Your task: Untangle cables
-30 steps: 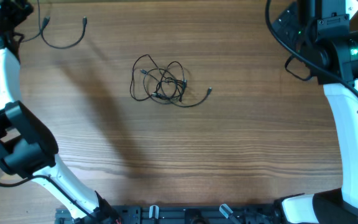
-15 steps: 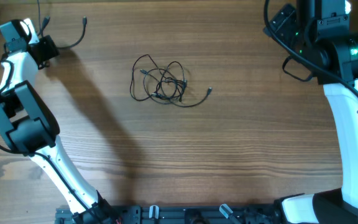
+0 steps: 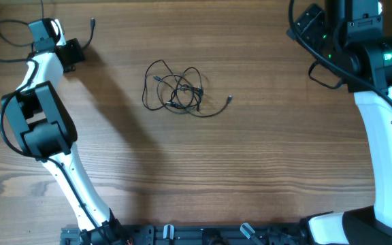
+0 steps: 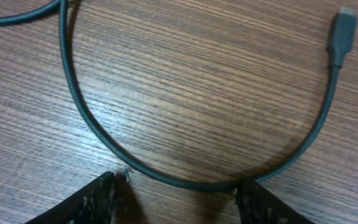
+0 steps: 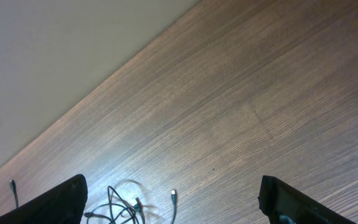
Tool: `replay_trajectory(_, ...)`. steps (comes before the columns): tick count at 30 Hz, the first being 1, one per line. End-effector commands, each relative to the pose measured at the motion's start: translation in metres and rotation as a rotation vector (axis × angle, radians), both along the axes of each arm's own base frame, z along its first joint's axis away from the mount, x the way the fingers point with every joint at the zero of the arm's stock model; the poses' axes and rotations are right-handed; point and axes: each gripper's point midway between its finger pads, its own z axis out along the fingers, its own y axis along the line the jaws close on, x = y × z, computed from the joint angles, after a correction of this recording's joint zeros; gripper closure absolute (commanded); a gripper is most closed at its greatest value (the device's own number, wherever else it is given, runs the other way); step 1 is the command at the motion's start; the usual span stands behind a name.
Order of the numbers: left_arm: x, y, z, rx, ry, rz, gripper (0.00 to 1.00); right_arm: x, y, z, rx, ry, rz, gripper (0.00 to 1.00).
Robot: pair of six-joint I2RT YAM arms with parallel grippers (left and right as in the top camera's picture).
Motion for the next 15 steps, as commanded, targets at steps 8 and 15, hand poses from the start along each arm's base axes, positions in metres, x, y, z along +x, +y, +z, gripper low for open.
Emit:
replay_trajectory(8, -0.010, -0.002, -0.002, -0.022, 0.043, 0.061, 0.96, 0.002, 0.002, -0.001, -0.003, 0.005, 0.016, 0.09)
replay_trajectory(15, 0.034, -0.003, 0.107, -0.082, -0.306, 0.116, 0.81, 0.002, 0.002, -0.001, -0.001, 0.002, 0.016, 0.09)
